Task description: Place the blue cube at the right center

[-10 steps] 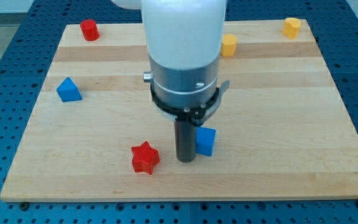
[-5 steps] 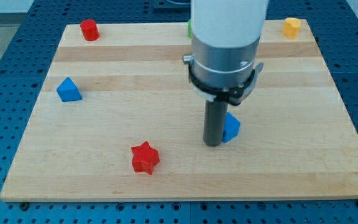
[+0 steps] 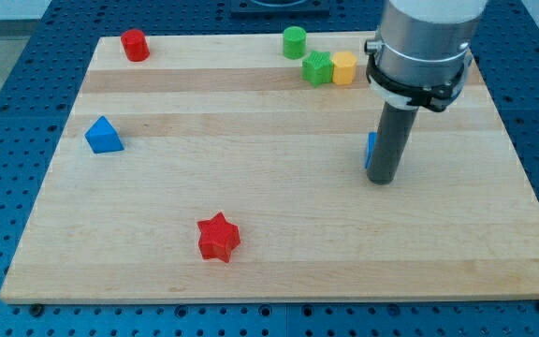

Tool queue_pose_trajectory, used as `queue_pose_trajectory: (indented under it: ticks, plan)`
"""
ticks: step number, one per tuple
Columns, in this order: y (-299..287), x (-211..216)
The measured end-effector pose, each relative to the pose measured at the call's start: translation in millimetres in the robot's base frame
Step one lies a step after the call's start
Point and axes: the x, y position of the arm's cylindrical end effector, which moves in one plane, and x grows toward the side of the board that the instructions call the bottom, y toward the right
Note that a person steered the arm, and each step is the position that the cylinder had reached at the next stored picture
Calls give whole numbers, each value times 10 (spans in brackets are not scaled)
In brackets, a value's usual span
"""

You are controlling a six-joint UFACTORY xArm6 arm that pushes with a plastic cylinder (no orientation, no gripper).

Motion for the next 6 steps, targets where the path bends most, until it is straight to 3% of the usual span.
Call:
queue_pose_trajectory:
  ticks: [3, 6]
  plan:
    - [-386, -306]
    - [-198, -367]
